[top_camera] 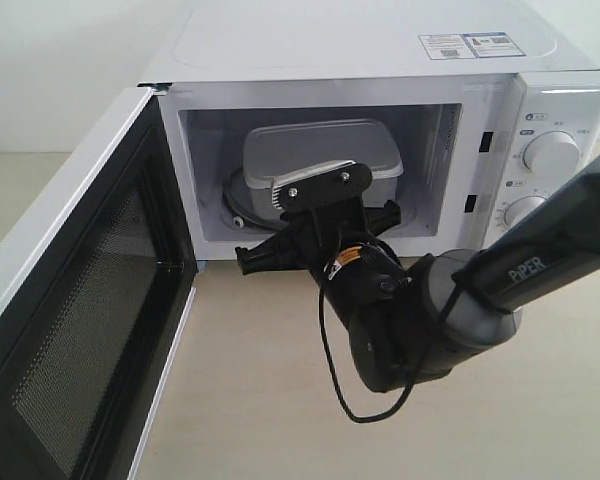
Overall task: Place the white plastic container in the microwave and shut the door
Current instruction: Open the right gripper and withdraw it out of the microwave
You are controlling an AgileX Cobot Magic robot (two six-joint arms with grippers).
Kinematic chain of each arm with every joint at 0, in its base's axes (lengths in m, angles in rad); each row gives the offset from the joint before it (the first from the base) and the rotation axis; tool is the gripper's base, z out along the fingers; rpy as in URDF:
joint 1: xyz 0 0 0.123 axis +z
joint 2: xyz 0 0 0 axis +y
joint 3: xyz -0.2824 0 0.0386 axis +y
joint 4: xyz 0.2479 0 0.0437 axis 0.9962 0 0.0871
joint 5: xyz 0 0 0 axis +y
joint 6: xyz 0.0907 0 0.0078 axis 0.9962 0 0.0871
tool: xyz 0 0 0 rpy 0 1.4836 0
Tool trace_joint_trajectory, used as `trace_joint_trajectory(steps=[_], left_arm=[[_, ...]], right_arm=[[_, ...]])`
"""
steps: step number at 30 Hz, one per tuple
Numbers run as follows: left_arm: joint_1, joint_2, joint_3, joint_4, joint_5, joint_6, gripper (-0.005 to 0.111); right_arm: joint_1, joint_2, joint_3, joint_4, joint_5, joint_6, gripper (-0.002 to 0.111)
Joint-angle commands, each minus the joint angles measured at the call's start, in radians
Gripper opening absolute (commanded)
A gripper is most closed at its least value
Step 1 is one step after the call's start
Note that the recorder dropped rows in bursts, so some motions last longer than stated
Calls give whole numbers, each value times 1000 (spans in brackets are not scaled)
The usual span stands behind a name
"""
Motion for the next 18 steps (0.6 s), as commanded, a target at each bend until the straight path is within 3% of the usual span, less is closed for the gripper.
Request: trace_joint_trajectory(steps=[1, 18], left_arm=[[-1, -3, 4, -3, -2, -9, 4], [-1, -3, 4, -3, -2, -9, 4]], right_arm=[[-7, 25, -47, 47, -4, -60, 0], [-40, 74, -155, 95, 59, -79, 0]])
